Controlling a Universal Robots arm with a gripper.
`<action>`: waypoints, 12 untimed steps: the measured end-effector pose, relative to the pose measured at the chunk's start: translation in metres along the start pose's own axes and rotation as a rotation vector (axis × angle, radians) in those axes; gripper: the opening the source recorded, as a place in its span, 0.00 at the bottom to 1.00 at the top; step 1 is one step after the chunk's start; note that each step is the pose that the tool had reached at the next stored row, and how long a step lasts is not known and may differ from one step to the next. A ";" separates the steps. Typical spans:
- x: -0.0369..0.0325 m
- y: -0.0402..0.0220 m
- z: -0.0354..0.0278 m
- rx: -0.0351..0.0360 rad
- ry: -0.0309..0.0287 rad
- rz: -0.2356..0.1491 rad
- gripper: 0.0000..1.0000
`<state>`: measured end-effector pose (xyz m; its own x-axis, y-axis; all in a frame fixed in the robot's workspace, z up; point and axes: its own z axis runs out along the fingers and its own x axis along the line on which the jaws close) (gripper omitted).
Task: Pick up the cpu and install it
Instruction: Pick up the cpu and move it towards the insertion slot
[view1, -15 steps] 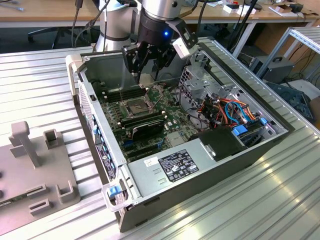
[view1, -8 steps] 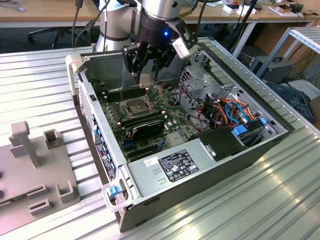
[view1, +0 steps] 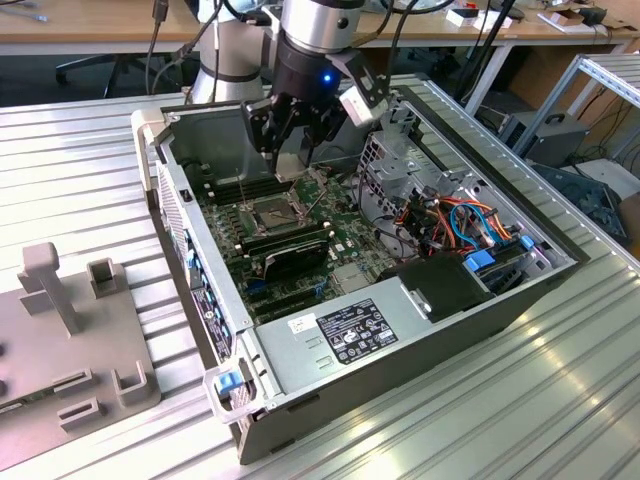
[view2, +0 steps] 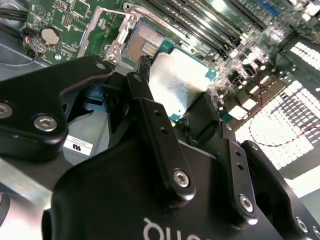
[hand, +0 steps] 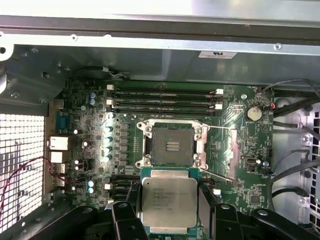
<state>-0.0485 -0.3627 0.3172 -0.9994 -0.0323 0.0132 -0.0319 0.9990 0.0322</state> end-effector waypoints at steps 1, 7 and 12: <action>-0.0003 0.0039 0.0046 -0.0001 0.0001 0.000 0.55; -0.0034 0.0100 0.0205 -0.0001 0.0002 0.000 0.55; -0.0088 0.0119 0.0324 0.0000 0.0011 0.000 0.55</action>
<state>-0.0405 -0.3495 0.2851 -0.9994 -0.0324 0.0143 -0.0319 0.9990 0.0323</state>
